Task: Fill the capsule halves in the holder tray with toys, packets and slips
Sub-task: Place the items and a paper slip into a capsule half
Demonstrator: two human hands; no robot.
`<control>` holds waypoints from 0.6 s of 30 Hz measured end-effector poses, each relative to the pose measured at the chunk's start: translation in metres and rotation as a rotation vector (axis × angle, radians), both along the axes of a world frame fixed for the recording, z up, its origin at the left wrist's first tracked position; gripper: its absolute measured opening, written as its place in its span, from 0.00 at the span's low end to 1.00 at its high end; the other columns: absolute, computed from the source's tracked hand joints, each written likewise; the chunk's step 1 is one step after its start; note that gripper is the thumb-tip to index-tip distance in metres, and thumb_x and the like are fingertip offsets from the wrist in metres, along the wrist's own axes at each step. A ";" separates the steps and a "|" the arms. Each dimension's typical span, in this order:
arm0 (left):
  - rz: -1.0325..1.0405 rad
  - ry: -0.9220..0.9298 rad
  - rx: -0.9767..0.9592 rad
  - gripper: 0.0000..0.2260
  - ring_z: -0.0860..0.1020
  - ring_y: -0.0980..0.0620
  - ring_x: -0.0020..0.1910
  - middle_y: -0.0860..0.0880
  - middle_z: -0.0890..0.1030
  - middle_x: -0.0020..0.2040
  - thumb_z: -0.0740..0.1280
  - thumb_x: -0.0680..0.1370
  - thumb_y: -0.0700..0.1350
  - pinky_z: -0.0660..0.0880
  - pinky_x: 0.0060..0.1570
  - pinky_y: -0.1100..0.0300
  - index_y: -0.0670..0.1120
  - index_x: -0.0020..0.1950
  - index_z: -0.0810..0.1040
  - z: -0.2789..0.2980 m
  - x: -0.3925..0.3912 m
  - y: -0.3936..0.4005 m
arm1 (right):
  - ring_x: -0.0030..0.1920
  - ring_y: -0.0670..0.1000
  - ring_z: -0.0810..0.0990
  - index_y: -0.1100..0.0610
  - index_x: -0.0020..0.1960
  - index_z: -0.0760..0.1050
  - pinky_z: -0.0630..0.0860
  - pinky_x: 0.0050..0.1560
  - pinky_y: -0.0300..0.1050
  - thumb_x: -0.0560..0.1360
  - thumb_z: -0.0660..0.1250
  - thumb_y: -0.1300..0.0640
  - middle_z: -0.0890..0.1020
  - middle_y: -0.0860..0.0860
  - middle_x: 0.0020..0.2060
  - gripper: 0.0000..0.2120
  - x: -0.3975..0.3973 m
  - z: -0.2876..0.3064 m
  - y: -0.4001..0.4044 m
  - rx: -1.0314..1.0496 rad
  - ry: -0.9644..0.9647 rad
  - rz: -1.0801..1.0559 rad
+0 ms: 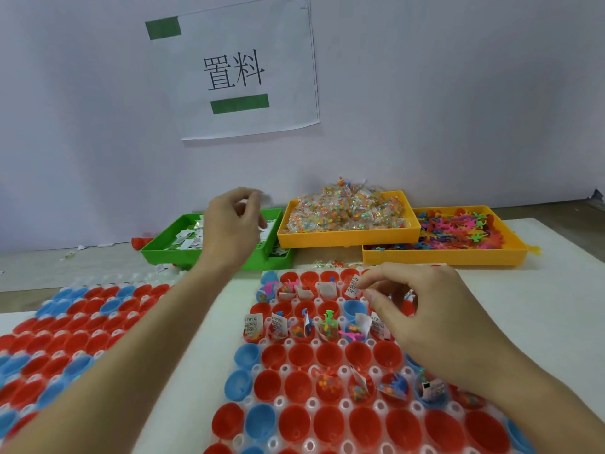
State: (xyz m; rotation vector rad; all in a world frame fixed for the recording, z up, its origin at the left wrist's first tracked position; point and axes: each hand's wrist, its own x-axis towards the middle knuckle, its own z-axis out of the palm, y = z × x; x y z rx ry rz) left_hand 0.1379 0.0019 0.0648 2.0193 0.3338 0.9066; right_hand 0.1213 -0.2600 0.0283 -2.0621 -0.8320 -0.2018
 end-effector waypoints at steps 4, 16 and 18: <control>-0.287 -0.071 0.039 0.08 0.77 0.54 0.28 0.46 0.81 0.34 0.65 0.81 0.39 0.73 0.29 0.64 0.45 0.51 0.84 -0.014 -0.052 -0.054 | 0.42 0.40 0.82 0.45 0.52 0.83 0.77 0.43 0.33 0.79 0.68 0.55 0.84 0.40 0.38 0.07 -0.007 0.000 0.006 0.031 0.129 0.029; -0.550 0.008 -0.089 0.09 0.82 0.57 0.44 0.54 0.86 0.43 0.71 0.76 0.35 0.80 0.45 0.52 0.47 0.48 0.87 -0.048 -0.105 -0.077 | 0.25 0.39 0.78 0.49 0.44 0.86 0.71 0.30 0.28 0.77 0.69 0.50 0.84 0.49 0.31 0.08 -0.021 0.006 0.017 0.242 0.405 0.131; -0.543 0.006 -0.077 0.10 0.82 0.58 0.41 0.53 0.86 0.41 0.72 0.75 0.34 0.80 0.43 0.54 0.49 0.47 0.86 -0.050 -0.106 -0.075 | 0.25 0.39 0.77 0.51 0.42 0.85 0.70 0.30 0.27 0.76 0.70 0.56 0.84 0.48 0.30 0.06 -0.022 0.003 0.019 0.253 0.376 0.144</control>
